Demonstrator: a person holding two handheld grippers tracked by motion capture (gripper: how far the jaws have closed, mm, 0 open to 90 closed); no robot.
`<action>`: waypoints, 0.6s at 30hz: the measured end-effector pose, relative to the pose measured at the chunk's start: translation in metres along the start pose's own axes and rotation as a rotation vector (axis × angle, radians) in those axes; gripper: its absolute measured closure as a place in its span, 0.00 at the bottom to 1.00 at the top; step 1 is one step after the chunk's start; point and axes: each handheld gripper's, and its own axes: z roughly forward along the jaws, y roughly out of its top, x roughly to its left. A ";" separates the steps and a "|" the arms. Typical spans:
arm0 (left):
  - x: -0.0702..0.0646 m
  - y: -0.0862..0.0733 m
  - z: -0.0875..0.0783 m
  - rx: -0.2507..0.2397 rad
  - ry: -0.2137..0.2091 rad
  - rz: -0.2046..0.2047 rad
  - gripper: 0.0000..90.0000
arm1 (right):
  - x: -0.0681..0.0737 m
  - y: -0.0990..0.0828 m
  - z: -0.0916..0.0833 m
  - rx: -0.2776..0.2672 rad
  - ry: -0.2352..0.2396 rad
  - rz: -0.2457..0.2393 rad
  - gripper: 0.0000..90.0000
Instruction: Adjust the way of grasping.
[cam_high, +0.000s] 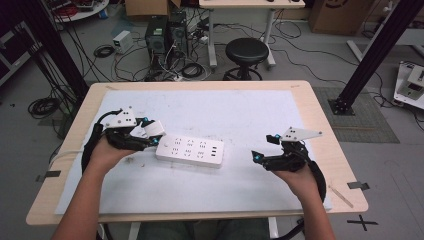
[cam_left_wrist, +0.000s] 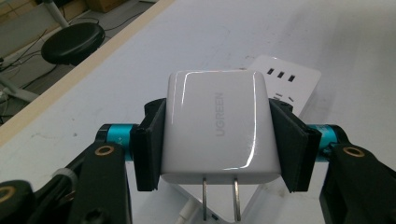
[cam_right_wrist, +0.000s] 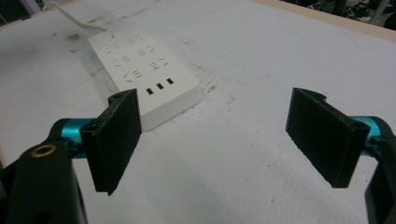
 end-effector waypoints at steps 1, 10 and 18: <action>-0.003 0.001 0.000 -0.001 -0.005 0.006 0.47 | 0.001 0.001 0.000 0.000 0.006 0.001 0.21; -0.042 0.005 0.012 -0.050 -0.072 0.124 0.47 | 0.016 0.003 0.008 0.024 0.091 0.038 0.21; -0.083 0.004 0.035 -0.085 -0.116 0.258 0.47 | 0.033 0.002 0.030 0.028 0.238 0.140 0.21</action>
